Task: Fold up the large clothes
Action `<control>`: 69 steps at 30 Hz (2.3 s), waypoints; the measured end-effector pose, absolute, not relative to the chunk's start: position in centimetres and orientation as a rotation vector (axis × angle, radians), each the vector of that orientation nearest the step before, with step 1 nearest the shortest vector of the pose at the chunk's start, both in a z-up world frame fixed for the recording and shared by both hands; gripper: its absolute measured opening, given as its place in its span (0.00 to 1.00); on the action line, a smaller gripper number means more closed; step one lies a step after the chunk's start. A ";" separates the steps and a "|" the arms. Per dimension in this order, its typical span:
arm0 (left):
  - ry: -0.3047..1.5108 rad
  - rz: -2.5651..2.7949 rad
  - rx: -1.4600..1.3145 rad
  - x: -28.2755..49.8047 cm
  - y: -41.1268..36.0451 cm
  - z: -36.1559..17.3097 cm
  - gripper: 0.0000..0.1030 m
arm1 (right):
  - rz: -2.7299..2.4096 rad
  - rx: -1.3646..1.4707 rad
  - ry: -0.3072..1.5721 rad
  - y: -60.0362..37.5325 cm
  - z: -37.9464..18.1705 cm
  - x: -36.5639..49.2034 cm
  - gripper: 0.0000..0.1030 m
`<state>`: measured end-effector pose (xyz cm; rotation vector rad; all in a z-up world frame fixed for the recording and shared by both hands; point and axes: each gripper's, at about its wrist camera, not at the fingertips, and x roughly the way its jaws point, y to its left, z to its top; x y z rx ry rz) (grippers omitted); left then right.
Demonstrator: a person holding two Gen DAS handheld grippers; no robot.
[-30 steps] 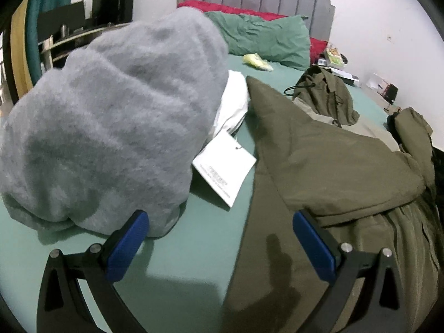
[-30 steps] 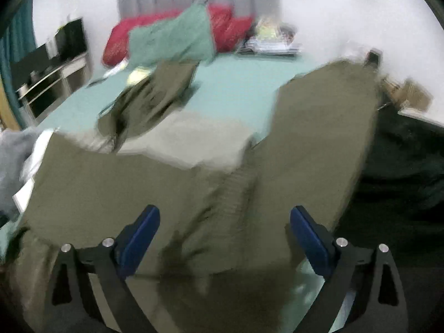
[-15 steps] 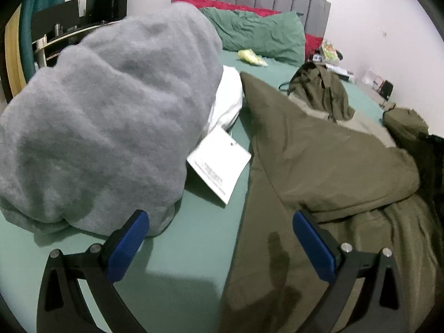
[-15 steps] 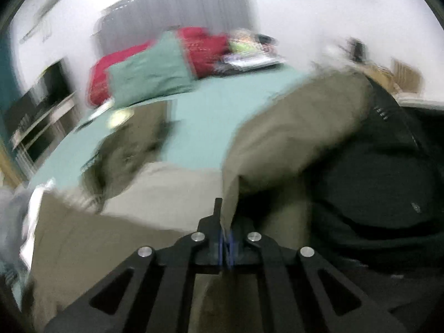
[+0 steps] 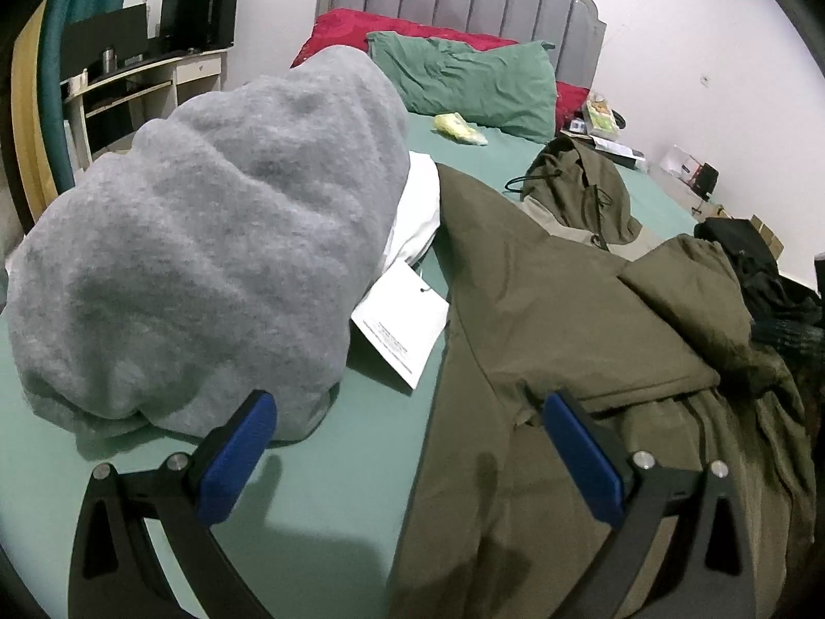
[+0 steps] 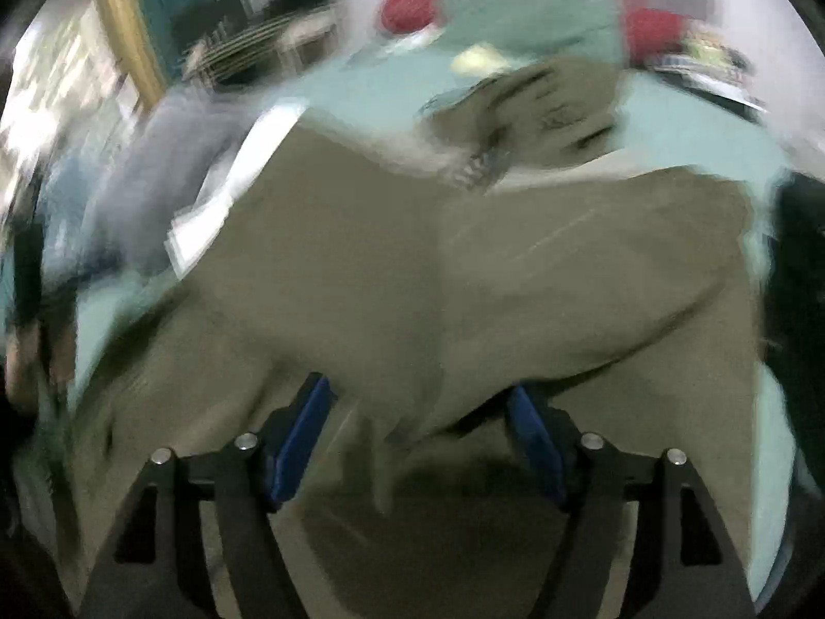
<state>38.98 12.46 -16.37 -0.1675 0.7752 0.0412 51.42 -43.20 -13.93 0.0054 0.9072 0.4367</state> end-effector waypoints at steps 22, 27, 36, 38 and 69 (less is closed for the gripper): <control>0.760 0.042 -0.191 39.4 13.6 -15.2 1.00 | 0.533 -0.025 0.608 -28.6 -4.7 56.9 0.02; 0.735 0.061 -0.200 38.7 14.4 -14.3 1.00 | 0.793 -0.072 0.801 -20.2 -7.5 53.2 0.77; 0.807 0.090 -0.223 39.2 15.7 -15.7 1.00 | 0.767 -0.002 0.838 -24.5 -10.7 53.1 0.84; 0.816 0.094 -0.221 39.5 15.7 -15.9 1.00 | 0.606 0.011 0.821 -27.7 -10.7 56.0 0.84; 1.014 0.159 -0.058 41.8 13.4 -22.8 0.98 | 0.401 -0.171 0.712 -35.9 -13.6 70.3 0.02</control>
